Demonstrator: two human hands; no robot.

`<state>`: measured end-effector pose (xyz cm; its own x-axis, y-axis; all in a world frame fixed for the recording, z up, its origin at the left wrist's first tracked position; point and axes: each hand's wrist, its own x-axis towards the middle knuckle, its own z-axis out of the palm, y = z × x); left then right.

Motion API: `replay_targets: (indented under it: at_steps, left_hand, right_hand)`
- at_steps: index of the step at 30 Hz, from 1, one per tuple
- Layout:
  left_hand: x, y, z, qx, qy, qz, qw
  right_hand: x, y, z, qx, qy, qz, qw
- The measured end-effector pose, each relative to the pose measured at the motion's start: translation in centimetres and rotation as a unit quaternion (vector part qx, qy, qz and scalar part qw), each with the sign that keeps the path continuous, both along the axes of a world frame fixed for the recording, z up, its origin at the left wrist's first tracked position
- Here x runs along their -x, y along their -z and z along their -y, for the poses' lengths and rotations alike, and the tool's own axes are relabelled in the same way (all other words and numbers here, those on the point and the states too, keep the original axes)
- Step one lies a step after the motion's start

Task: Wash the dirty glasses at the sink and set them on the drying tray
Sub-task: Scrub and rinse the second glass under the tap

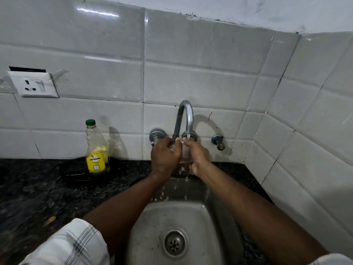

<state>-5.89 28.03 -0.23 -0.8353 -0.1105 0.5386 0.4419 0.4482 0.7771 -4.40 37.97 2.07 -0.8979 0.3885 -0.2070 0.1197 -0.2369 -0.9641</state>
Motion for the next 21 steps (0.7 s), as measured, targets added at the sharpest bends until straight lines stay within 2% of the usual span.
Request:
replay_targets:
  at_steps: [2,5,7,9,10,12,13,14,15,16,18,19,20,21]
  left_hand:
    - [0.5,-0.5,0.1,-0.027,-0.001,0.038,0.999]
    - [2.5,-1.4,-0.4,-0.034,-0.02,0.239,0.97]
    - [3.2,-1.6,-0.1,-0.04,-0.027,0.314,0.948]
    - [3.2,-1.5,0.4,-0.039,-0.032,0.339,0.939]
    - [2.9,-1.3,0.5,-0.026,-0.038,0.337,0.94]
    - [2.3,-0.9,0.1,-0.001,-0.026,0.329,0.944]
    - [2.0,-0.7,-0.3,0.001,-0.014,0.31,0.951]
    - [1.7,-0.9,-0.6,0.002,0.004,0.29,0.957]
    - [1.4,-1.1,-0.7,0.013,0.023,0.256,0.966]
    - [1.4,-1.0,-0.6,0.034,0.05,0.211,0.976]
    - [1.3,-1.0,0.1,0.049,0.131,0.101,0.985]
    - [1.3,-0.9,0.6,0.062,0.166,0.047,0.983]
    - [1.4,-0.9,1.0,0.073,0.177,0.016,0.981]
    - [1.6,-0.7,1.0,0.082,0.162,0.012,0.983]
  right_hand:
    - [0.4,0.2,0.0,-0.13,0.038,-0.033,0.99]
    - [-0.5,0.4,-0.5,-0.338,0.043,-0.113,0.934]
    - [-0.7,1.3,-1.7,-0.414,-0.031,-0.168,0.894]
    - [-0.9,1.7,-2.7,-0.493,-0.144,-0.167,0.842]
    - [-0.8,1.8,-3.4,-0.571,-0.189,-0.147,0.785]
    - [-0.4,1.8,-4.1,-0.735,-0.216,-0.121,0.631]
    - [-0.5,1.4,-3.8,-0.781,-0.205,-0.116,0.579]
    - [-0.5,0.9,-3.3,-0.801,-0.186,-0.12,0.556]
    - [-0.6,0.2,-2.8,-0.804,-0.173,-0.124,0.555]
    - [-0.7,-0.3,-2.5,-0.786,-0.18,-0.114,0.581]
    - [-0.8,-1.5,-2.8,-0.681,-0.235,-0.051,0.692]
    - [-0.9,-2.0,-3.1,-0.626,-0.257,-0.026,0.736]
    - [-1.1,-2.1,-3.1,-0.598,-0.264,-0.019,0.756]
    - [-1.2,-2.0,-2.8,-0.615,-0.251,-0.027,0.747]
